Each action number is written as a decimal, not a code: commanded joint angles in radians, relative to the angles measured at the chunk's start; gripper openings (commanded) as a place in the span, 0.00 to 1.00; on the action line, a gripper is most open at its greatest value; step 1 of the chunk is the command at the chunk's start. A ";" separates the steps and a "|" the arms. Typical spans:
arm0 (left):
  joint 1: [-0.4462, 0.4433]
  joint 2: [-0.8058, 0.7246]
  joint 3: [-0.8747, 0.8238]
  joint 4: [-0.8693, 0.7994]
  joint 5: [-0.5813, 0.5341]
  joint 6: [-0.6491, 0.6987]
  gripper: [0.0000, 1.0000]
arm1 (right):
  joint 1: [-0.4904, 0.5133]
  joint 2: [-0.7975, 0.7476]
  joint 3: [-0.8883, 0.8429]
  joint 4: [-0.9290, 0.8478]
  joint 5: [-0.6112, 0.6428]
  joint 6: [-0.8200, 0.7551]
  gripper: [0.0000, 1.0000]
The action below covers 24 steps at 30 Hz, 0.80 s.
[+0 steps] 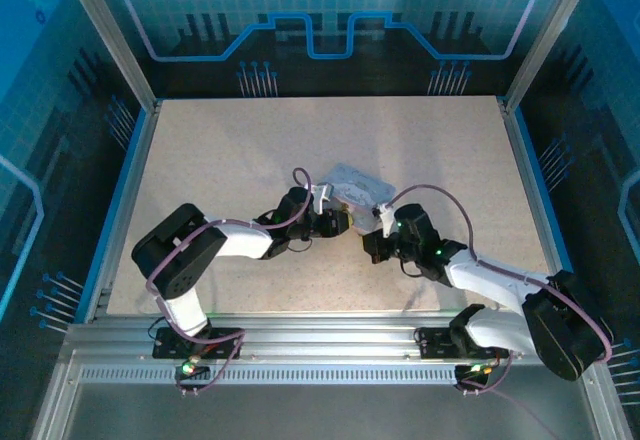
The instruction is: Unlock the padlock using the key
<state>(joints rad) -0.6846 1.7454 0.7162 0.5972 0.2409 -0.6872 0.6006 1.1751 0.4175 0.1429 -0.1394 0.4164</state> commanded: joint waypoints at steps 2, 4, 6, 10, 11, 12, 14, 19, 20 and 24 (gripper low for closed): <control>-0.013 -0.057 -0.001 0.038 0.019 -0.017 0.26 | 0.028 0.033 -0.003 0.056 0.073 -0.047 0.00; -0.015 -0.058 0.000 0.036 0.017 -0.019 0.26 | 0.039 0.054 0.002 0.074 0.098 -0.049 0.00; -0.018 -0.060 0.001 0.036 0.014 -0.021 0.26 | 0.045 0.072 -0.001 0.106 0.117 -0.043 0.00; -0.020 -0.060 0.002 0.036 0.014 -0.023 0.26 | 0.051 0.102 -0.007 0.154 0.132 -0.030 0.00; -0.020 -0.060 0.003 0.035 0.014 -0.024 0.26 | 0.052 0.109 -0.011 0.164 0.135 -0.027 0.00; -0.021 -0.060 0.004 0.035 0.013 -0.023 0.26 | 0.054 0.114 -0.013 0.175 0.135 -0.023 0.00; -0.022 -0.059 0.005 0.034 0.012 -0.021 0.26 | 0.054 0.120 -0.016 0.182 0.141 -0.017 0.00; -0.023 -0.060 0.006 0.032 0.012 -0.021 0.26 | 0.056 0.129 -0.017 0.196 0.136 -0.011 0.00; -0.023 -0.060 0.006 0.032 0.013 -0.022 0.26 | 0.055 0.128 -0.016 0.193 0.133 -0.012 0.00; -0.023 -0.060 0.006 0.031 0.011 -0.021 0.26 | 0.056 0.127 -0.019 0.199 0.130 -0.011 0.00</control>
<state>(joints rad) -0.6979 1.7283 0.7162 0.5808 0.2405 -0.7090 0.6426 1.2972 0.4088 0.3016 -0.0147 0.3958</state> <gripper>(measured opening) 0.266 0.049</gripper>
